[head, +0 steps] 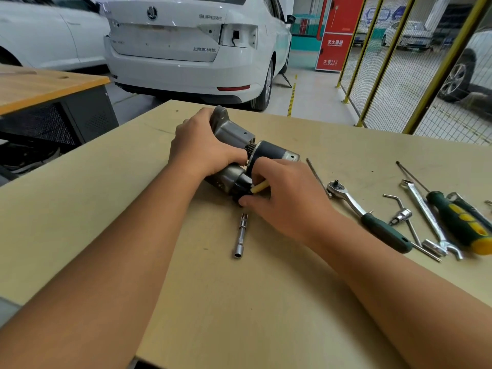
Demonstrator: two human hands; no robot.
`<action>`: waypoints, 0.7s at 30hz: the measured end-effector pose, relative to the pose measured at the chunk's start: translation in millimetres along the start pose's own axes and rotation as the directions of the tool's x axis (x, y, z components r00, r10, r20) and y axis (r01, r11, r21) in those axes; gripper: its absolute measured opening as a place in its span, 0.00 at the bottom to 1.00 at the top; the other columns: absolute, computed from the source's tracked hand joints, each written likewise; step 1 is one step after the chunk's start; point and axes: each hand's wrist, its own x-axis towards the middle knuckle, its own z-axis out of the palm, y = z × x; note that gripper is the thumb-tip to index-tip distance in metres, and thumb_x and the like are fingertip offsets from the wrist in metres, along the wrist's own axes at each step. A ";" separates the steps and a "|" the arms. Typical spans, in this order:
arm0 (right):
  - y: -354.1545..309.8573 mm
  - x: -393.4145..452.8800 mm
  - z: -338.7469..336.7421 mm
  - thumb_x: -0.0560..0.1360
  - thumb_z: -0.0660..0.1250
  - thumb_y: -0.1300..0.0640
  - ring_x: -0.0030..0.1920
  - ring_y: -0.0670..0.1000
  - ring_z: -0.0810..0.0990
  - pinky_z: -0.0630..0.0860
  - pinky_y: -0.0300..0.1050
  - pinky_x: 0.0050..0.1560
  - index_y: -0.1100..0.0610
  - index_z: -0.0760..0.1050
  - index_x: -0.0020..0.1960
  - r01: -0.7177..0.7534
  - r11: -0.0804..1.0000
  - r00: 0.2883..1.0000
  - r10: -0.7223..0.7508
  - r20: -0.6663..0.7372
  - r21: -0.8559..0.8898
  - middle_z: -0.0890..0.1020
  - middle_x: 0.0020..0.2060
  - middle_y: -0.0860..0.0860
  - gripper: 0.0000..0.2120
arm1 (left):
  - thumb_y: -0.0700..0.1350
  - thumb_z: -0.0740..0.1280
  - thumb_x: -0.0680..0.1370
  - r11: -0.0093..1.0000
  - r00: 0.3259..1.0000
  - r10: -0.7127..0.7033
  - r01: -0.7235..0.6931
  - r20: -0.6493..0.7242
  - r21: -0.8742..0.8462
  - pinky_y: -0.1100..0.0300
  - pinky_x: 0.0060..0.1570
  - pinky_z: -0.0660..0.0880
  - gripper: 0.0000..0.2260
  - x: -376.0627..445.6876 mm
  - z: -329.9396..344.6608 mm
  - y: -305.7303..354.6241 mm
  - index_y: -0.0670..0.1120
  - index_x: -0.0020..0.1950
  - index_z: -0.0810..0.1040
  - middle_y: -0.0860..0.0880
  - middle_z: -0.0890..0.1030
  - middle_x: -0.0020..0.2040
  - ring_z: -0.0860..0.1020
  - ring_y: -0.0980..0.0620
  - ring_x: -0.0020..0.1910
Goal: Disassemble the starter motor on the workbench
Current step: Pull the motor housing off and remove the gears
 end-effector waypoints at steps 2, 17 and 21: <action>0.0 -0.2 -0.8 0.70 0.77 0.47 0.35 0.49 0.72 0.70 0.45 0.32 0.46 0.64 0.44 -0.006 1.000 1.000 0.006 0.005 0.015 0.71 0.36 0.42 0.20 | 0.57 0.81 0.57 1.000 1.000 0.009 -0.009 0.014 -0.002 0.49 0.54 0.80 0.34 0.9 -2.4 -0.6 0.57 0.61 0.75 0.53 0.79 0.54 0.77 0.46 0.56; 2.1 0.9 0.5 0.65 0.80 0.57 0.33 0.40 0.71 0.65 0.37 0.31 0.50 0.70 0.39 -0.113 0.974 0.993 0.118 -0.012 0.196 0.72 0.32 0.39 0.17 | 0.58 0.80 0.56 0.998 0.998 0.056 -0.055 0.005 -0.042 0.62 0.35 0.70 0.23 2.0 0.6 -5.5 0.58 0.43 0.73 0.59 0.78 0.44 0.74 0.62 0.44; 3.9 5.3 -1.7 0.67 0.79 0.54 0.35 0.42 0.74 0.70 0.39 0.33 0.51 0.74 0.41 -0.093 0.973 0.996 0.088 0.030 0.209 0.75 0.34 0.40 0.13 | 0.57 0.81 0.55 0.995 0.997 0.076 -0.074 0.024 -0.070 0.62 0.36 0.71 0.24 1.5 -0.6 -9.7 0.57 0.45 0.74 0.58 0.79 0.44 0.76 0.62 0.43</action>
